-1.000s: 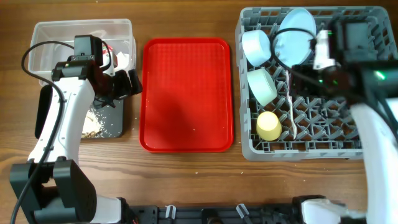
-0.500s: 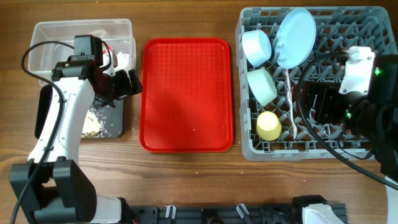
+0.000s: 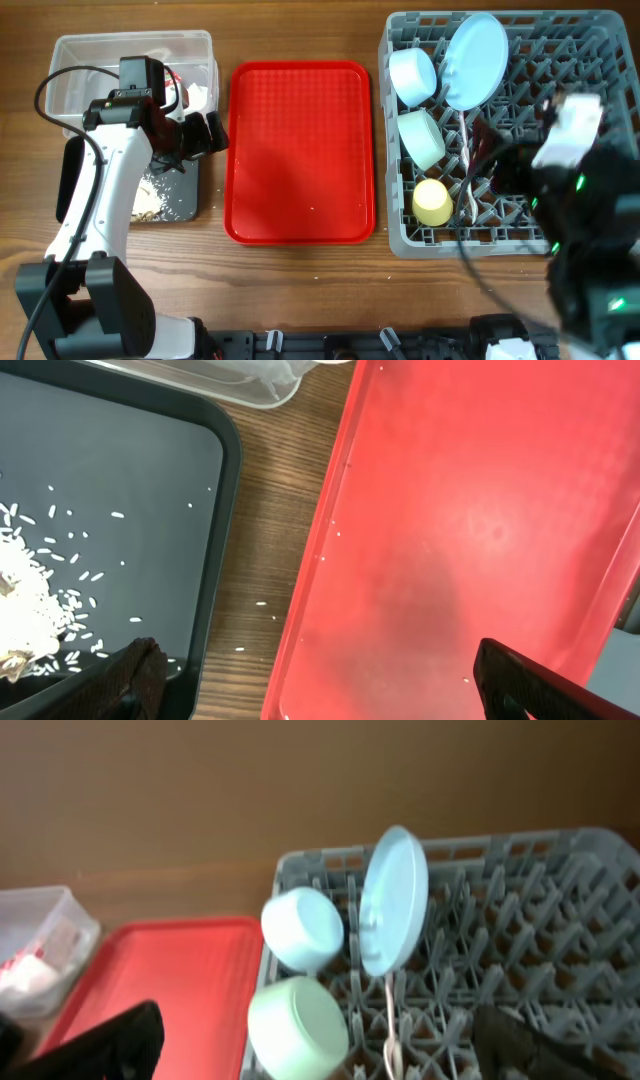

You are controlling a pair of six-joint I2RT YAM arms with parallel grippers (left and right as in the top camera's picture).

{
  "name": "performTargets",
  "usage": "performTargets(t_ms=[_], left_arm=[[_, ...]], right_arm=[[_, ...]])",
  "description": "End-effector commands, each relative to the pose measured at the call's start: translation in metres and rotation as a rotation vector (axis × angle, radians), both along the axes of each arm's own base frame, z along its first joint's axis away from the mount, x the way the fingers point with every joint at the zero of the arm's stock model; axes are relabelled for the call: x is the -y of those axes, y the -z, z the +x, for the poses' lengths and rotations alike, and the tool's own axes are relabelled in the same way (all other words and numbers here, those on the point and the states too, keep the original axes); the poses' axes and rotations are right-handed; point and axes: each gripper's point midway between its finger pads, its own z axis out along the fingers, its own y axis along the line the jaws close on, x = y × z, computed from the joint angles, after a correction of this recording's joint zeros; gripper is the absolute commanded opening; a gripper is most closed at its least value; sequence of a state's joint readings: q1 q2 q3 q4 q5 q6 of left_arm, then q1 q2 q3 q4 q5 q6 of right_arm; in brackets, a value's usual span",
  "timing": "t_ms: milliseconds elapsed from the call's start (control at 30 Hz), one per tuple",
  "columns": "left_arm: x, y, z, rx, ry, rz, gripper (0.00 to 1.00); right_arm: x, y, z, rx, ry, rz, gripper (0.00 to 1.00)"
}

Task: Sort waste into correct bins and load items into the dishwasher rack

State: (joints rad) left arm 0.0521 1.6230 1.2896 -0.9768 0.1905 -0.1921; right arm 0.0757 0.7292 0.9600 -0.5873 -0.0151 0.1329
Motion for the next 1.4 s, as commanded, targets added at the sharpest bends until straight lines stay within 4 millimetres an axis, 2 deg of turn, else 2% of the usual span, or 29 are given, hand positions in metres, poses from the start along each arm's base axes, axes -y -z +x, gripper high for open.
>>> performTargets(t_ms=[0, 233, 500, 733, 833, 900, 1367], left_arm=[[-0.001, -0.010, 0.004, 0.034, 0.003, 0.005, 1.00], [-0.001, -0.010, 0.004, 0.034, 0.003, 0.005, 1.00], [-0.001, -0.010, 0.004, 0.034, 0.003, 0.005, 1.00], [-0.001, -0.010, 0.004, 0.034, 0.003, 0.005, 1.00], [-0.001, -0.010, 0.004, 0.034, 0.003, 0.005, 1.00], [-0.001, -0.010, 0.004, 0.034, 0.003, 0.005, 1.00], [-0.001, -0.010, 0.004, 0.034, 0.003, 0.005, 1.00]], right_arm=[[0.002, 0.047, -0.010, 0.041, 0.002, 0.006, 1.00], [-0.002, 0.109, -0.023, 0.200, -0.023, 0.025, 1.00], [-0.001, 0.135, -0.032, 0.325, -0.016, 0.056, 1.00], [0.000, 0.133, -0.032, 0.392, -0.014, 0.061, 1.00], [-0.001, 0.135, -0.032, 0.387, -0.017, 0.063, 1.00], [-0.001, 0.142, -0.032, 0.356, -0.016, 0.061, 1.00], [-0.001, 0.142, -0.032, 0.356, -0.017, 0.058, 0.99]])
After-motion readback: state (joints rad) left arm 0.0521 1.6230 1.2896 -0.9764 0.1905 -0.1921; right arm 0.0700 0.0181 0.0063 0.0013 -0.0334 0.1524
